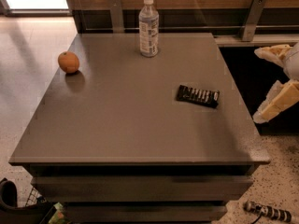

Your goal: Move rxbar chocolate near orange

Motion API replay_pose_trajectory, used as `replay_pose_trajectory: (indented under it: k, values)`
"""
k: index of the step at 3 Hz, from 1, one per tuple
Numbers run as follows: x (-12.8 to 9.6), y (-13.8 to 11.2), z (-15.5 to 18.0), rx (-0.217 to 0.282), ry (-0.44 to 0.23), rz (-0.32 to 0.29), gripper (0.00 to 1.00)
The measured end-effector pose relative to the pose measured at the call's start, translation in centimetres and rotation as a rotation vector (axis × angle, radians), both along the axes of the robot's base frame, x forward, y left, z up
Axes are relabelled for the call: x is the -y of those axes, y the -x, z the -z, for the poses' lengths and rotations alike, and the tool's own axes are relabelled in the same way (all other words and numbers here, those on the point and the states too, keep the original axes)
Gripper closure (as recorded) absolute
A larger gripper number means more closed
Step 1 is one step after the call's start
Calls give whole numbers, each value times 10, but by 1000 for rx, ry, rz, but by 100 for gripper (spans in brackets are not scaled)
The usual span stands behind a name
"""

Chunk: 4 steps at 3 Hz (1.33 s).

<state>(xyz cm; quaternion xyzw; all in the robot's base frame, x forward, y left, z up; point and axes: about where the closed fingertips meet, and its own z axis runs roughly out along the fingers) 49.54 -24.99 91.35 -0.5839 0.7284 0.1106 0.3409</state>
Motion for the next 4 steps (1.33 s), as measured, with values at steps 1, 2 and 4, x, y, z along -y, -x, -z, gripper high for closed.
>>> replay_pose_trajectory:
  k: [1,2,4]
  values:
    - [-5,-20,28,42,-134,-41,0]
    - [-13,-34,46,58,-219,-76,0]
    - [-37,-53,75,44,-328,-102,0]
